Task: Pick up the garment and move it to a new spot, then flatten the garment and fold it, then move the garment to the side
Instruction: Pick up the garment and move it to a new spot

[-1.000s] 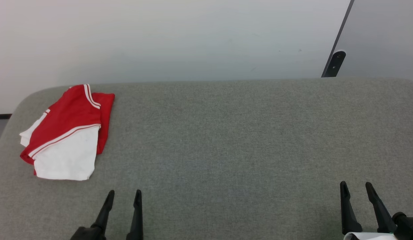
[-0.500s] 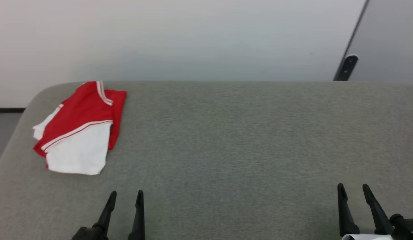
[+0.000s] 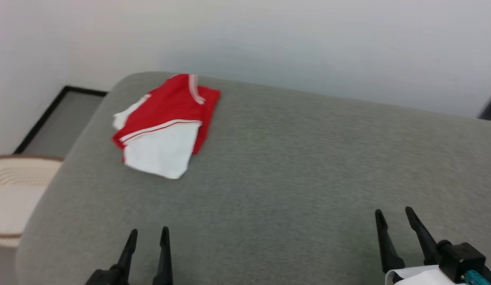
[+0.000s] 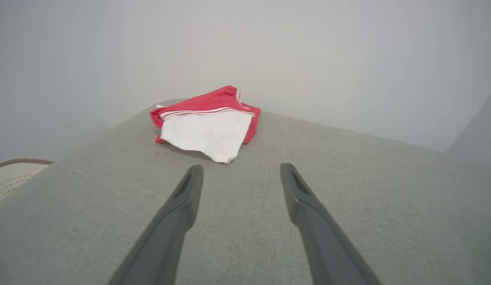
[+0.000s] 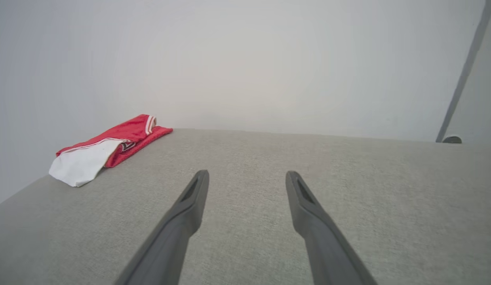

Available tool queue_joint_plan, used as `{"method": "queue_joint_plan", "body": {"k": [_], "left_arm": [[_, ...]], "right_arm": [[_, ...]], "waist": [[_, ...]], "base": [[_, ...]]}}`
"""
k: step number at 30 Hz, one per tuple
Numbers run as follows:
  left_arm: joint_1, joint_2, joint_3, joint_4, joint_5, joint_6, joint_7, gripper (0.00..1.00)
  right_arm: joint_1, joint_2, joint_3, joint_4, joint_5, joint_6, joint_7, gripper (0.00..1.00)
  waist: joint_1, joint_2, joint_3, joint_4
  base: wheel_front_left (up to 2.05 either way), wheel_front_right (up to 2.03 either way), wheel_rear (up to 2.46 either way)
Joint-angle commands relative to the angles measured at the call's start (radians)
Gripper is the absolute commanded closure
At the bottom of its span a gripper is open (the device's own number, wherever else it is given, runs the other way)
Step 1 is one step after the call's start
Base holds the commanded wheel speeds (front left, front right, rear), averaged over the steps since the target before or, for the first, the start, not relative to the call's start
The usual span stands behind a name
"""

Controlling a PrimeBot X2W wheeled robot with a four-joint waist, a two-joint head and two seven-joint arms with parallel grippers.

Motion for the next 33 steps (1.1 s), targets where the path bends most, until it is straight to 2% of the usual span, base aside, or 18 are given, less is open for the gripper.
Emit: {"method": "queue_joint_plan", "body": {"k": [1,7,17,23,29,33], "left_arm": [[0.002,0.002,-0.001,0.004,-0.016,0.014,0.0,0.0],[0.019,0.001,0.006,-0.005,-0.045,0.045,0.0,0.0],[0.075,0.001,0.032,-0.086,-0.112,0.123,0.0,0.0],[0.093,0.001,0.032,-0.107,-0.125,0.139,0.0,0.0],[0.033,0.001,0.021,-0.097,-0.107,0.085,0.0,0.0],[-0.103,0.019,0.013,-0.061,-0.059,0.001,0.0,0.0]], "right_arm": [[-0.014,0.0,0.014,-0.005,-0.008,-0.001,0.008,0.0],[-0.03,0.0,0.054,0.0,-0.014,-0.001,0.021,0.0],[-0.165,-0.032,0.203,0.065,0.013,-0.001,0.048,0.0],[-0.202,-0.047,0.238,0.107,0.034,-0.001,0.037,0.0],[-0.185,-0.045,0.226,0.116,0.042,-0.001,0.018,0.0],[-0.156,-0.039,0.19,0.096,0.021,-0.001,0.017,0.0]], "waist": [[0.0,-0.0001,0.014,0.148],[0.0,-0.0001,0.014,0.238],[0.0,-0.0001,0.056,0.264],[0.0,-0.0001,0.059,0.265],[0.0,-0.0001,0.053,0.255],[0.0,-0.0001,0.062,0.244]], "base": [[0.0,0.0,0.0],[0.0,0.0,0.0],[0.0,0.0,0.0],[0.0,0.0,0.0],[0.0,0.0,0.0],[0.0,0.0,0.0]]}}
